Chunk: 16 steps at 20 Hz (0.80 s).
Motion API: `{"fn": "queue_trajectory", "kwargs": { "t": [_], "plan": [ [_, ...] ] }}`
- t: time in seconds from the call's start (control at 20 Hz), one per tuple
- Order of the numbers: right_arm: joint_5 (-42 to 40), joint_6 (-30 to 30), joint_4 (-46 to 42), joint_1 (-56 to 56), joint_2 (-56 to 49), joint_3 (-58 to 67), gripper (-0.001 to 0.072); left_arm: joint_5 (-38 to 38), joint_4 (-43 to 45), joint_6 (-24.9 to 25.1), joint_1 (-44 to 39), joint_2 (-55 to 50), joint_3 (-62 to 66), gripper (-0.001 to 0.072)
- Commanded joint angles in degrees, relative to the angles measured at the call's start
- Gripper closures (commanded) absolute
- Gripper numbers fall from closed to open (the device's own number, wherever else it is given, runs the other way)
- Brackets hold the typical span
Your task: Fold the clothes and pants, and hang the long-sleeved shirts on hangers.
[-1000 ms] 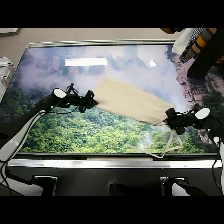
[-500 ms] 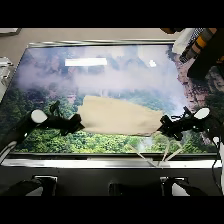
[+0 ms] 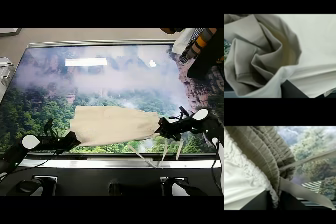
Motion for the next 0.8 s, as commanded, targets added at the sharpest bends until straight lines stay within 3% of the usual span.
{"fn": "queue_trajectory", "kwargs": {
  "t": [0.0, 0.1, 0.25, 0.3, 0.35, 0.4, 0.45, 0.55, 0.6, 0.65, 0.7, 0.75],
  "plan": [
    [-4.11, -2.08, 0.87, -0.04, 0.02, -3.08, 0.0674, 4.44, 0.52, 1.31, -0.04, -1.05, -0.98, 0.0694],
    [-5.99, -2.08, 1.16, -0.07, 0.02, -5.73, 0.0674, 6.47, -0.2, 2.82, -0.04, -2.95, -0.98, 0.0694],
    [-8.66, -2.03, 1.22, -0.07, 0.02, -7.1, 0.0673, 8.94, -6.05, 10.25, -0.04, -6.23, -0.96, 0.0673],
    [-9.16, -2.05, 2.01, -0.07, 0.02, -7.1, 0.0669, 9.66, -7.69, 12.28, 0.02, -6.8, -0.9, 0.0549],
    [-9.14, -2.05, 2.8, -0.07, 0.02, -7.1, 0.0642, 10.16, -8.07, 13.77, 0.37, -6.75, -0.46, 0.0357],
    [-8.87, -2.05, 3.39, -0.07, 0.04, -7.1, 0.0616, 9.84, -8.09, 15.17, 1.29, -6.49, 0.5, 0.0265],
    [-8.5, -2.05, 3.54, -0.07, 0.04, -7.1, 0.0612, 9.01, -8.07, 17.07, 2.69, -6.25, 1.86, 0.023],
    [-8.33, -2.25, 3.52, -0.07, 0.04, -7.1, 0.0609, 6.27, -8.07, 21.64, 6.54, -6.14, 5.25, 0.0228],
    [-8.35, -2.99, 3.54, -0.07, 0.04, -7.1, 0.0566, 4.59, -8.09, 24.7, 8.72, -6.14, 6.82, 0.0228],
    [-8.35, -3.63, 3.54, -0.07, 0.04, -7.1, 0.0441, 3.39, -8.07, 27.56, 10.62, -6.16, 8.02, 0.0228],
    [-8.26, -4.68, 3.96, -0.07, 0.04, -7.1, 0.0384, 2.99, -8.09, 29.55, 11.96, -6.21, 8.74, 0.022],
    [-8.24, -4.7, 3.98, -0.07, 0.04, -7.1, 0.0385, 3.06, -8.11, 31.26, 12.94, -6.29, 9.18, 0.0218]
  ]
}}
